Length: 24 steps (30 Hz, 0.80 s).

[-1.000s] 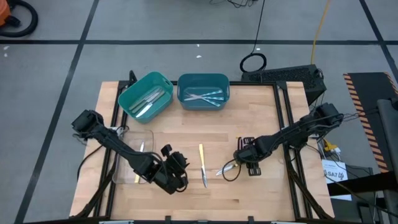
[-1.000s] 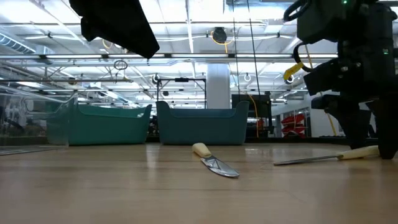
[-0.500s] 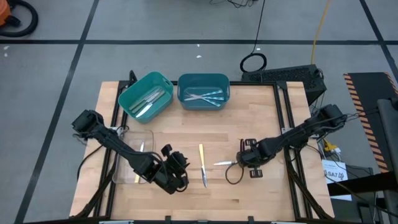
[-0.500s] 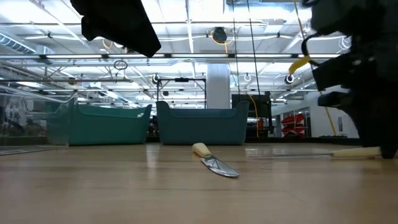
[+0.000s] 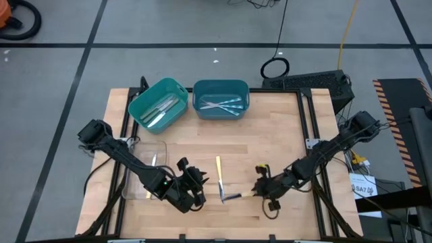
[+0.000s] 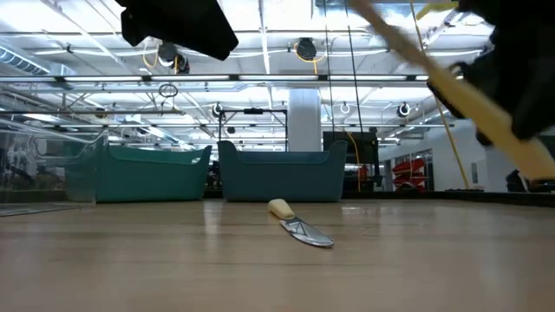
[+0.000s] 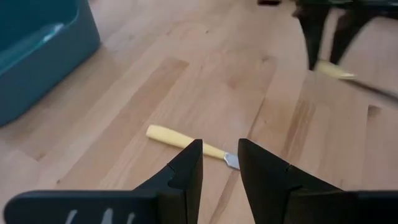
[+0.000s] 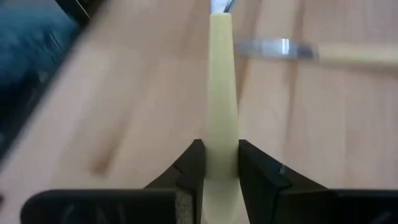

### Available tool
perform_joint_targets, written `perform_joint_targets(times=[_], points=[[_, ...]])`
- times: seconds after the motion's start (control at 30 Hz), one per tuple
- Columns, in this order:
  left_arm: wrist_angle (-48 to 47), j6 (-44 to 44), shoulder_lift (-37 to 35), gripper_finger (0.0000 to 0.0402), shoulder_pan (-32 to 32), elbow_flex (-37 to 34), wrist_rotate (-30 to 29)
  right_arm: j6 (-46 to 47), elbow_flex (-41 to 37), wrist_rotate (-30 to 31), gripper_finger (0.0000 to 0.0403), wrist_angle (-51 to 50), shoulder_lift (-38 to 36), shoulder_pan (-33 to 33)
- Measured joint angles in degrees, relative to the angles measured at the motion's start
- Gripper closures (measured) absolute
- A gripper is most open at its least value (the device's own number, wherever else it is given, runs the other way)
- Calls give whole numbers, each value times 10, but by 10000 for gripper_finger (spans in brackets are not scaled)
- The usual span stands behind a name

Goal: Sort silverware by color (type)
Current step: Put the right yellow table knife into the transparent bin

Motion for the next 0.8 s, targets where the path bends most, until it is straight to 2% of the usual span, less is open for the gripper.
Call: perform_joint_targets(times=[0.33, 0.6, 0.8], points=[[25, 13, 0, 291, -4, 0, -27, -112, -60, 11, 337, 284, -1, 10], [103, 88, 0, 291, -4, 0, -28, -172, -63, 36, 337, 368, -1, 6], [125, 108, 0, 291, -4, 0, -28, -204, -63, 45, 337, 414, -1, -11]])
